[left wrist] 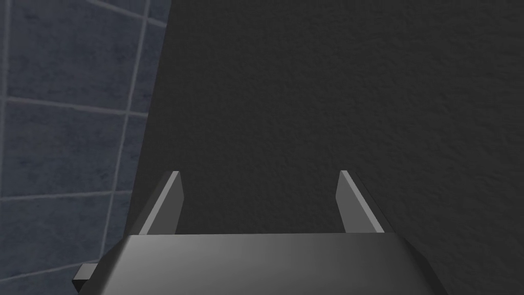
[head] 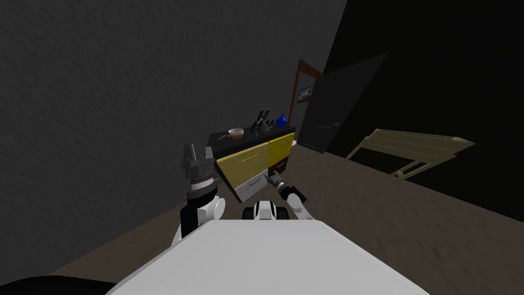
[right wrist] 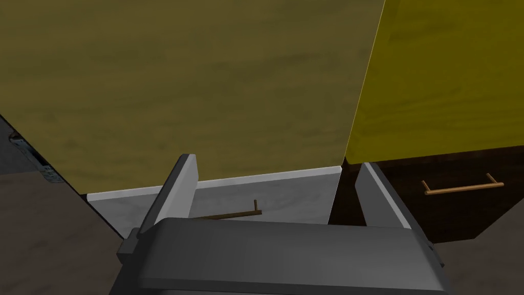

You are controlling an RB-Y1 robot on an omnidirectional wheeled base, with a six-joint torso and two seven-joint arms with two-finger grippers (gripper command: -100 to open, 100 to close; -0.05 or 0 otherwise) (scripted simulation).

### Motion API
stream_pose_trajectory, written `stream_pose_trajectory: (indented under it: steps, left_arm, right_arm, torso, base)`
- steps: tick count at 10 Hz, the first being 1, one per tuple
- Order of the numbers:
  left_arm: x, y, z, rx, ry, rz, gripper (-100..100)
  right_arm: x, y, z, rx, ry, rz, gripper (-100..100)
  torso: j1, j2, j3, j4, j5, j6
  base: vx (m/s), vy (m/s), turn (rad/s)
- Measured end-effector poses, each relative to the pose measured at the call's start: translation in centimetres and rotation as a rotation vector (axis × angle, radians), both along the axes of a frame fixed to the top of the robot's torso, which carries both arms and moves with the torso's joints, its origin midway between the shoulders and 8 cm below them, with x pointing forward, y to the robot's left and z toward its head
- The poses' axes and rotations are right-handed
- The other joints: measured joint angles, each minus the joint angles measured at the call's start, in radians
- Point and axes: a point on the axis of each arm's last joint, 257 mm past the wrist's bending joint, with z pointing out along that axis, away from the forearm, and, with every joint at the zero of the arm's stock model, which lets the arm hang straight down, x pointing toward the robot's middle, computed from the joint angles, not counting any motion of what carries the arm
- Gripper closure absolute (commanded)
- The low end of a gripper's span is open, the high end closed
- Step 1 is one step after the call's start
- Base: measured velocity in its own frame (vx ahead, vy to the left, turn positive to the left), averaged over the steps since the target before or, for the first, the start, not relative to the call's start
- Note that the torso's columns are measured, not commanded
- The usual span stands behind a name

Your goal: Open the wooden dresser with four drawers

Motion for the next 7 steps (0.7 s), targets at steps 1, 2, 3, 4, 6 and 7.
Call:
stream_pose_trajectory:
  steps: [1, 2, 3, 4, 6, 7]
  left_arm:
    - [0.0, 0.0, 0.0, 0.000, 0.000, 0.000, 0]
    - [0.0, 0.0, 0.0, 0.000, 0.000, 0.000, 0]
    - [0.0, 0.0, 0.0, 0.000, 0.000, 0.000, 0]
    - [0.0, 0.0, 0.0, 0.000, 0.000, 0.000, 0]
    - [0.0, 0.0, 0.0, 0.000, 0.000, 0.000, 0]
    - [0.0, 0.0, 0.0, 0.000, 0.000, 0.000, 0]
  right_arm:
    - [-0.1, 0.1, -0.2, 0.019, 0.013, 0.003, -100]
    - [-0.2, 0.5, -0.6, 0.046, 0.039, 0.015, -100]
    - [-0.4, 1.0, -1.0, 0.074, 0.062, 0.026, -100]
    - [-0.5, 1.1, -1.0, 0.100, 0.077, 0.026, -100]
    - [-0.8, 2.2, -1.7, 0.159, 0.127, 0.048, -100]
    - [-0.9, 2.3, -1.7, 0.183, 0.140, 0.049, -100]
  torso:
    - [-0.001, 0.001, 0.000, 0.000, 0.000, 0.000]
    - [0.000, 0.000, 0.000, 0.000, 0.000, 0.000]
    - [0.000, 0.000, 0.000, 0.000, 0.000, 0.000]
    - [-0.001, 0.001, 0.000, 0.000, 0.000, 0.000]
    - [0.000, 0.000, 0.000, 0.000, 0.000, 0.000]
    - [-0.001, 0.000, 0.000, 0.000, 0.000, 0.000]
  base:
    - [0.013, 0.037, -0.104]
    - [0.013, 0.040, -0.076]
    - [0.002, 0.019, 0.002]
    - [0.007, 0.030, -0.111]
    - [0.005, 0.030, -0.028]
    - [0.014, 0.033, -0.096]
